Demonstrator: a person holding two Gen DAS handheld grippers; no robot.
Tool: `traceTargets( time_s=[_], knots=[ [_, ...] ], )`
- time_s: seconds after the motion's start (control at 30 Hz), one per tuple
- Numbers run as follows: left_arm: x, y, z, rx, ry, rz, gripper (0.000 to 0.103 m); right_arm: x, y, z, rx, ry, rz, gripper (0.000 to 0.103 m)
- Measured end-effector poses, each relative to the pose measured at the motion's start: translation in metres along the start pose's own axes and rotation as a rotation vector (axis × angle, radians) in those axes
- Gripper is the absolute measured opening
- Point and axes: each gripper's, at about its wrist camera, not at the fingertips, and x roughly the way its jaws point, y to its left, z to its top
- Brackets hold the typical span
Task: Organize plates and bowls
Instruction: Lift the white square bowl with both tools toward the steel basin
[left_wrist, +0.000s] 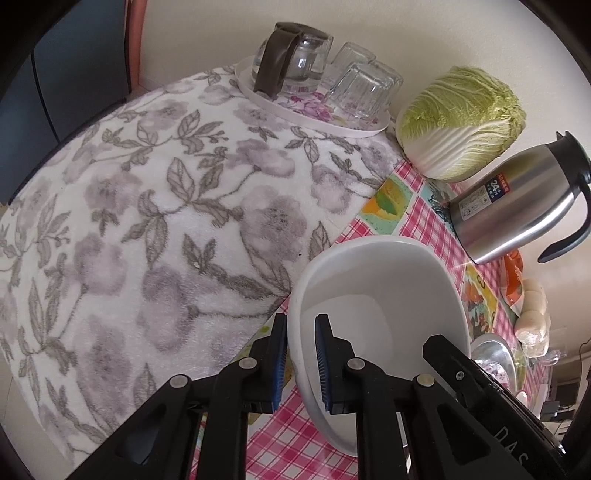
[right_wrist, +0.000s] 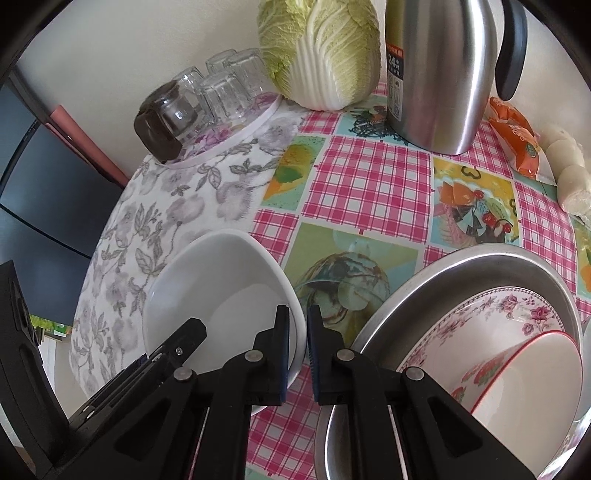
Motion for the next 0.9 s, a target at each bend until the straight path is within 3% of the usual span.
traceTargets(
  time_s=[0.3,0.57,0.77,0.9],
  knots=[
    [-0.053,-0.018,-0.01,0.072,-0.113,0.001,0.017,-0.052,0.003,-0.014,-0.004,-0.104,0.052,0.01],
    [-0.097,-0.045,-0.027,0.143,-0.192,-0.052,0.017,-0.109,-0.009,-0.023,0.043,-0.201,0.075,0.01],
    [-0.122,-0.067,-0.04,0.19,-0.224,-0.116,0.018,-0.139,-0.03,-0.039,0.085,-0.258,0.08,0.01],
    [-0.136,-0.09,-0.052,0.249,-0.262,-0.092,0.017,-0.152,-0.05,-0.051,0.131,-0.292,0.114,0.011]
  ],
)
